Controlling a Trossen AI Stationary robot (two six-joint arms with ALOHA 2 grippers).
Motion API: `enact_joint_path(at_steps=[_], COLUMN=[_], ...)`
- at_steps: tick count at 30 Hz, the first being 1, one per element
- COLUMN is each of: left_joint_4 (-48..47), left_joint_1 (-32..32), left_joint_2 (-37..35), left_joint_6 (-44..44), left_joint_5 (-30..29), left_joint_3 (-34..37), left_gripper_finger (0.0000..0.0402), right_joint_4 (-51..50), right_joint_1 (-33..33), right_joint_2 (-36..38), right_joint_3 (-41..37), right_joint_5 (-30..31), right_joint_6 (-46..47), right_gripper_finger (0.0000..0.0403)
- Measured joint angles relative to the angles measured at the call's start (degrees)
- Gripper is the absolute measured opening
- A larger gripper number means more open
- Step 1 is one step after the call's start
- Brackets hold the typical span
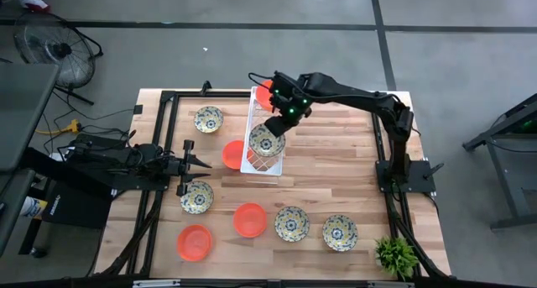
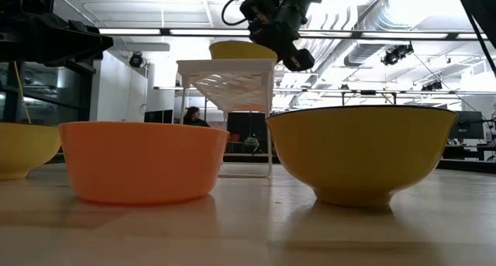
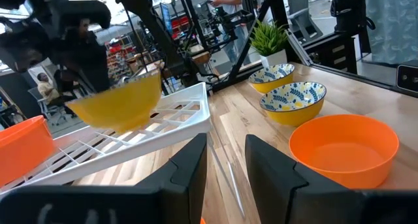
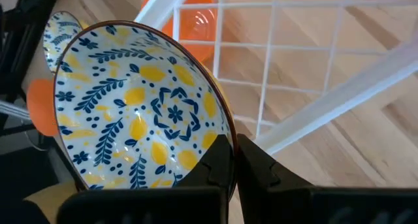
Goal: Pick & Place Mini bowls
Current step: Put the white and yellow bowl on the shelf
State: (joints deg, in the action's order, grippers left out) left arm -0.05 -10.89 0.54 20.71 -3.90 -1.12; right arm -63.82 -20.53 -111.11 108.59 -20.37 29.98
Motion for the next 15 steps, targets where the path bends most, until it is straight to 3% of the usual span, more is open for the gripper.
enact_joint_path(at_steps=[10,15], left_joint_4=[0.0,0.0], left_joint_1=[0.0,0.0], left_joint_2=[0.0,0.0], left_joint_6=[0.0,0.0], left_joint_5=[0.0,0.0], left_joint_3=[0.0,0.0], left_gripper_finger=[0.0101,0.0101], right_joint_4=[1.4,1.9], right_joint_1=[0.7,0.7], right_joint_2=[0.2,0.2], right_joint_3=[-1.4,-1.5], right_joint_5=[0.5,1.9], right_joint_6=[1.1,1.1], right_gripper_finger=[0.0002,0.0030])
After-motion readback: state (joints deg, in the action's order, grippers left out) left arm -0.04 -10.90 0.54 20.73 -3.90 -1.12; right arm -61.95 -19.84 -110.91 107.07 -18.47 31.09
